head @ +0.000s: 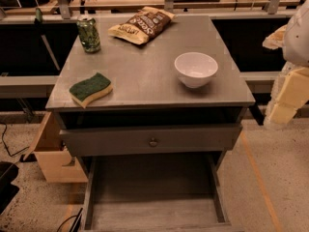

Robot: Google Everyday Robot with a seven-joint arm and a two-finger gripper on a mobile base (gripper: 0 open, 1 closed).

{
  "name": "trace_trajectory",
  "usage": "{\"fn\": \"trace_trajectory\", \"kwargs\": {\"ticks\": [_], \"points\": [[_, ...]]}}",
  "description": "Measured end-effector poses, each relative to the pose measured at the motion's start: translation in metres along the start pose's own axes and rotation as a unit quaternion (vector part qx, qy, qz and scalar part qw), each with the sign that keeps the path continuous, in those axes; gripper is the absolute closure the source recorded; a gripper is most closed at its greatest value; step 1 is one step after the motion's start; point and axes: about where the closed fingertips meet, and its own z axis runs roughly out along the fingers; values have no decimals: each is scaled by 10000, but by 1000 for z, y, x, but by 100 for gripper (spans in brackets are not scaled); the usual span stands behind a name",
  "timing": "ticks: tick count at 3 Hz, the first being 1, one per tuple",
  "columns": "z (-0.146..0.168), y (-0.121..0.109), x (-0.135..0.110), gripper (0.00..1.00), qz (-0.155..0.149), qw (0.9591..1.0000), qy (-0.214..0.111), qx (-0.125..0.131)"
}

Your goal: Move white bowl near brown chip bag

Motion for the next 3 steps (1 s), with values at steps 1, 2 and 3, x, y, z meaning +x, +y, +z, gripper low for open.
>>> {"fn": "trace_trajectory", "kwargs": {"ticks": [1,2,3], "points": [[0,0,0,0,-1,10000,0,0],[30,-38,-41,0,-535,9983,-208,15],[71,-82,-104,0,-1353,9897,-457,41]]}}
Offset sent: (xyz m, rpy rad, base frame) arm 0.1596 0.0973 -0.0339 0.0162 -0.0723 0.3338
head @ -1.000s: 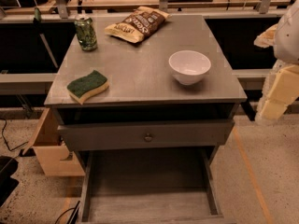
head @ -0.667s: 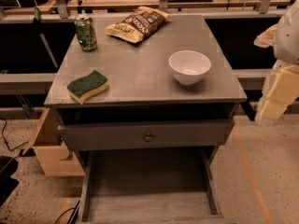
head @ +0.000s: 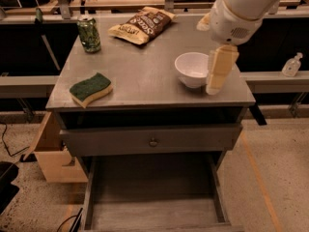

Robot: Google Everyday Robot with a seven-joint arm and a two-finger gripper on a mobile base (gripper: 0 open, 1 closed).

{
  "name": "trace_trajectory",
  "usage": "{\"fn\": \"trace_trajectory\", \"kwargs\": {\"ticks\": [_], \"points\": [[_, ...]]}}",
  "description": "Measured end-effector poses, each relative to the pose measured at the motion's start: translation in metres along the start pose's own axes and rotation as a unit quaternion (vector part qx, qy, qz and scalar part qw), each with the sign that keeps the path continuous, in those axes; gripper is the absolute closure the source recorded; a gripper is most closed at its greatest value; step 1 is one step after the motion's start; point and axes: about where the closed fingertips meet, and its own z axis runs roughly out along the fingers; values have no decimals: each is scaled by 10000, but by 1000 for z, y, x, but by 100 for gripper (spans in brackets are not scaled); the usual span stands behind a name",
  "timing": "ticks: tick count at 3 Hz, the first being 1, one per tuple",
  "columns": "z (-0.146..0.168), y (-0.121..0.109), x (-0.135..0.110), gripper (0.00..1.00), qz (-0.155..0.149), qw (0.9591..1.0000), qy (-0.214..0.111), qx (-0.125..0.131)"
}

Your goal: Move white bowl near brown chip bag

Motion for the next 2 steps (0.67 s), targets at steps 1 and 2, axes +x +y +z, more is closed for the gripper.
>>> {"fn": "trace_trajectory", "kwargs": {"ticks": [1,2], "points": [[26,-22,-23,0,-384,9993,-29,-43],[53,-26,-23,0,-470,9984,267,-147]]}}
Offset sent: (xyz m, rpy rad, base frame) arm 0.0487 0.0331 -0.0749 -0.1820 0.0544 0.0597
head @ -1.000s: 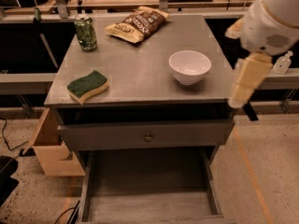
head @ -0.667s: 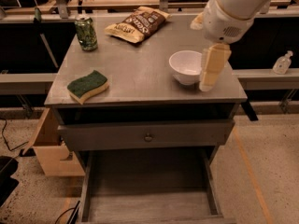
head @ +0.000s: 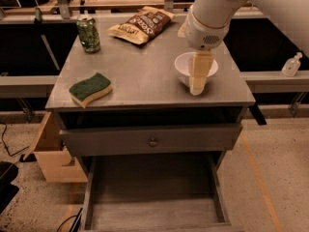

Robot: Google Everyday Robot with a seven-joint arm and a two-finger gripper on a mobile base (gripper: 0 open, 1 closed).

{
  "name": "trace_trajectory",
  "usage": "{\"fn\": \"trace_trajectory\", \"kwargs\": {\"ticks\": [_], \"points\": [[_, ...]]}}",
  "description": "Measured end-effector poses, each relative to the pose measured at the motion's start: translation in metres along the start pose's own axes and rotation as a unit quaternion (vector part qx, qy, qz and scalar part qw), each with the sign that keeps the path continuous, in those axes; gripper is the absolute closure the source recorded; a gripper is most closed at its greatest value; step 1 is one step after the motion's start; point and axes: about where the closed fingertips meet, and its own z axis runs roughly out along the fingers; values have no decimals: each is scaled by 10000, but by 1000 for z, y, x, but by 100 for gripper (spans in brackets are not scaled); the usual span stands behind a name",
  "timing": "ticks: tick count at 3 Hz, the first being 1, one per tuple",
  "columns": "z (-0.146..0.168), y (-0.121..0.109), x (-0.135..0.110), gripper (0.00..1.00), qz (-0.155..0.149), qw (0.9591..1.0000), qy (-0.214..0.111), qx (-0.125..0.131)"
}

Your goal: Move white bowl near brown chip bag

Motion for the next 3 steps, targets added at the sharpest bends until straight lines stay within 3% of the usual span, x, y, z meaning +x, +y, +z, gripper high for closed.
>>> {"fn": "trace_trajectory", "kwargs": {"ticks": [1,3], "points": [[21,4,14,0,96,9992,356,-124],[32,15,47,0,396,9967,678,-211]]}}
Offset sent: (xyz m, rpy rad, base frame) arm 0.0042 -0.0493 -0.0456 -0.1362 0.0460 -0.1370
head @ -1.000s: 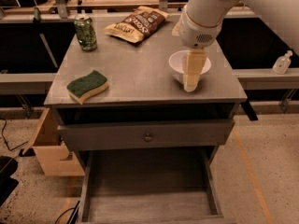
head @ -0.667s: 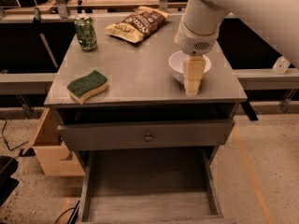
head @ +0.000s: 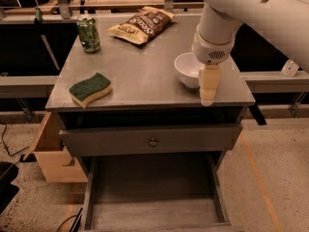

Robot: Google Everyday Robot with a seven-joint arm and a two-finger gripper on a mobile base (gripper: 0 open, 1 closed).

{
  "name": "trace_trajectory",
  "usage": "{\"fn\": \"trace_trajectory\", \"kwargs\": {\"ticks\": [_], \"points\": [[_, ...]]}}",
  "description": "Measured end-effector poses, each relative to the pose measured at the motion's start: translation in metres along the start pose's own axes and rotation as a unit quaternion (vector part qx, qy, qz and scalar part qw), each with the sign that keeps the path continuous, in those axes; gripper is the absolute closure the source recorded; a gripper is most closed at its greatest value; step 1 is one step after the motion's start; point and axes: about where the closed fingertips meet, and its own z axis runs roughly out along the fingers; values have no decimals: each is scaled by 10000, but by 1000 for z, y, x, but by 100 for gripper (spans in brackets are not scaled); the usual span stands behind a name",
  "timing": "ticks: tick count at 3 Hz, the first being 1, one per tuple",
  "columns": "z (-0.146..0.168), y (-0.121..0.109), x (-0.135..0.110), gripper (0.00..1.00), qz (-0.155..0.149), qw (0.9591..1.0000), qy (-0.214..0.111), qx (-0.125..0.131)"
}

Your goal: Move white bowl near brown chip bag

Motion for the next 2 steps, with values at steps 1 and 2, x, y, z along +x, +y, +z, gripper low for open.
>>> {"fn": "trace_trajectory", "kwargs": {"ticks": [1,2], "points": [[11,8,6,13,44,9999,5,-112],[24,17,5,36,76,9996,-44,-260]]}}
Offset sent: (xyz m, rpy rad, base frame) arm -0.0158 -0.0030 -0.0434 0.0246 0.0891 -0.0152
